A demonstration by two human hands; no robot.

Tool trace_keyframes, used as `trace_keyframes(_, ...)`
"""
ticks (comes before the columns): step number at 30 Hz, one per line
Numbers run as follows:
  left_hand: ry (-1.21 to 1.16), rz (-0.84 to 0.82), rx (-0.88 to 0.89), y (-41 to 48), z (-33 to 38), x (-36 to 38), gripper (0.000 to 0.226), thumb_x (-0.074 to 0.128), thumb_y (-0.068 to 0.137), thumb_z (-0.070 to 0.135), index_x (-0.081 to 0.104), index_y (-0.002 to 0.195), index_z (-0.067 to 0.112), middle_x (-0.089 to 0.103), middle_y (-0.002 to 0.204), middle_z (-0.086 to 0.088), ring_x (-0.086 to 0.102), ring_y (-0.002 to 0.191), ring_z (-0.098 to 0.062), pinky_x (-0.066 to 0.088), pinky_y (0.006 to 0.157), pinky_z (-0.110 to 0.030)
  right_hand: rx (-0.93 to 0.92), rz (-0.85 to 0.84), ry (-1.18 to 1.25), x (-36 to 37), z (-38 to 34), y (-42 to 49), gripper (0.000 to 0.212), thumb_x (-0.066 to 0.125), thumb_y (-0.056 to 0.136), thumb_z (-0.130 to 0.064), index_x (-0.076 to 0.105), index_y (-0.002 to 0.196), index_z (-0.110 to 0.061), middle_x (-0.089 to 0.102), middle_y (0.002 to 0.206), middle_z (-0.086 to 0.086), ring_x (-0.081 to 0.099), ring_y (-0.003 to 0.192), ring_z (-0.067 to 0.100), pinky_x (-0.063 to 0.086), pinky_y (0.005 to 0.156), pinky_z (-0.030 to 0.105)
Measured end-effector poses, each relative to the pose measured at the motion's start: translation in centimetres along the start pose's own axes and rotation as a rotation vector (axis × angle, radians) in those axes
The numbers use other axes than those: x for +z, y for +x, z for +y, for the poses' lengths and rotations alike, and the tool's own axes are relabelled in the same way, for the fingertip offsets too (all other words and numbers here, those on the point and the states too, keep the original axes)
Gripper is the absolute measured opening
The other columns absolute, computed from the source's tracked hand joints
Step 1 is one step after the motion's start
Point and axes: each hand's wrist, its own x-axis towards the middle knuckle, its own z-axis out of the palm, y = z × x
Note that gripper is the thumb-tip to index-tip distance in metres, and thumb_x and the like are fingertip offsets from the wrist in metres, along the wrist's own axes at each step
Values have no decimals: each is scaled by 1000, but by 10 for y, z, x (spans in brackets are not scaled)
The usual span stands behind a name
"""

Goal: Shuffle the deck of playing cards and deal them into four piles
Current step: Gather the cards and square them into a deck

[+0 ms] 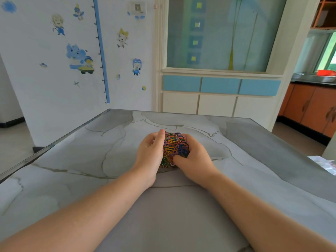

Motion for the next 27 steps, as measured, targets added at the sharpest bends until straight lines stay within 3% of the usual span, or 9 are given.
trace_keyframes(2,8,14,-45,2,-1,0,51,44,94,58,71,88,15,73,87,-4,68,82,-19,54,75,-37,-7,10,-34,1,-1,0,48,63,75,-7,54,110,-39,69,105,-15,64,94,-6,44,76,5)
trace_keyframes(4,20,20,-57,3,-3,1,50,38,97,54,70,84,19,74,86,0,68,81,-15,51,66,-28,45,-6,-82,0,0,3,42,65,77,-14,58,115,-31,68,108,-7,64,99,7,47,79,17)
trace_keyframes(7,33,5,-28,5,-6,2,29,41,99,24,68,109,25,71,108,-4,67,97,-19,56,84,-36,113,-20,-136,-3,3,5,24,66,79,-21,62,102,-25,69,93,-7,64,88,15,44,68,25)
trace_keyframes(9,32,5,-38,4,-5,2,42,37,94,10,63,122,27,69,115,-3,67,100,-21,57,86,-39,101,2,-127,-2,3,5,20,66,78,-21,62,97,-26,68,97,-1,63,87,14,43,67,24)
trace_keyframes(14,-70,43,-55,5,-4,1,30,45,95,23,71,108,25,73,110,-4,69,99,-21,55,85,-38,50,-35,-128,1,2,1,74,66,77,-20,40,146,-27,58,130,-5,56,119,10,44,101,27)
trace_keyframes(17,6,50,-9,7,-7,1,34,40,96,13,66,111,29,71,108,-5,67,97,-22,55,84,-39,54,-34,-181,1,4,2,38,64,76,-22,60,113,-26,58,110,-5,59,95,7,40,74,6)
trace_keyframes(19,35,56,8,7,-8,0,43,37,92,7,63,114,33,70,104,-5,65,88,-21,54,75,-34,66,-13,-172,1,5,4,22,63,76,-23,61,97,-26,57,102,-4,57,86,2,37,64,5)
trace_keyframes(24,-25,74,20,10,-9,-1,22,48,97,31,69,91,26,74,81,9,68,78,-10,55,64,-23,19,-51,-106,2,3,1,77,61,72,-27,40,146,-33,60,127,-6,58,116,9,44,99,24)
trace_keyframes(27,64,72,42,13,-13,-1,34,41,94,13,64,111,31,70,97,-2,64,81,-17,51,69,-31,14,-28,-132,1,5,2,38,60,72,-27,60,107,-39,63,106,-7,60,91,-3,43,73,5)
